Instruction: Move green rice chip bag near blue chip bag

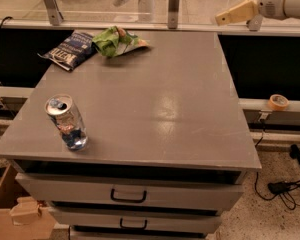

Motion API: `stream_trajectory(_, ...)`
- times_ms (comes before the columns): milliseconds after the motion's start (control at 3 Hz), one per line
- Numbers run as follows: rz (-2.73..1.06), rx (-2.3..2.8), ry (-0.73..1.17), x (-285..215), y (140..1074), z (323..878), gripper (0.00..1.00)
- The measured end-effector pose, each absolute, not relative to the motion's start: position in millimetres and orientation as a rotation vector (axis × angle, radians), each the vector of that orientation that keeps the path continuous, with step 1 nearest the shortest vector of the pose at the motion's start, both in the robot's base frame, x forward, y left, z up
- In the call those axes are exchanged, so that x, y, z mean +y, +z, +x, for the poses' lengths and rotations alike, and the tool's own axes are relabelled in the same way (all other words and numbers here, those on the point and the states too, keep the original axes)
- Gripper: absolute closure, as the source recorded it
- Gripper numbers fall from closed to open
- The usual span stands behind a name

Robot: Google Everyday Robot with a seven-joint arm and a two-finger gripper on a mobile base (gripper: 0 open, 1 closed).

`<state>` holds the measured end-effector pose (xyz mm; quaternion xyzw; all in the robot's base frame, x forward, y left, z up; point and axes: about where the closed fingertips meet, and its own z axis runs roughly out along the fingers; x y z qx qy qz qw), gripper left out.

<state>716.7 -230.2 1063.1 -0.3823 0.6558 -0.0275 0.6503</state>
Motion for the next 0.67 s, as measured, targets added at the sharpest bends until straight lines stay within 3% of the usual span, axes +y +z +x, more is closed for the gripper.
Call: stream_trajectory(667,-0.909,1.379,-0.206,-253,1118,730,0.0)
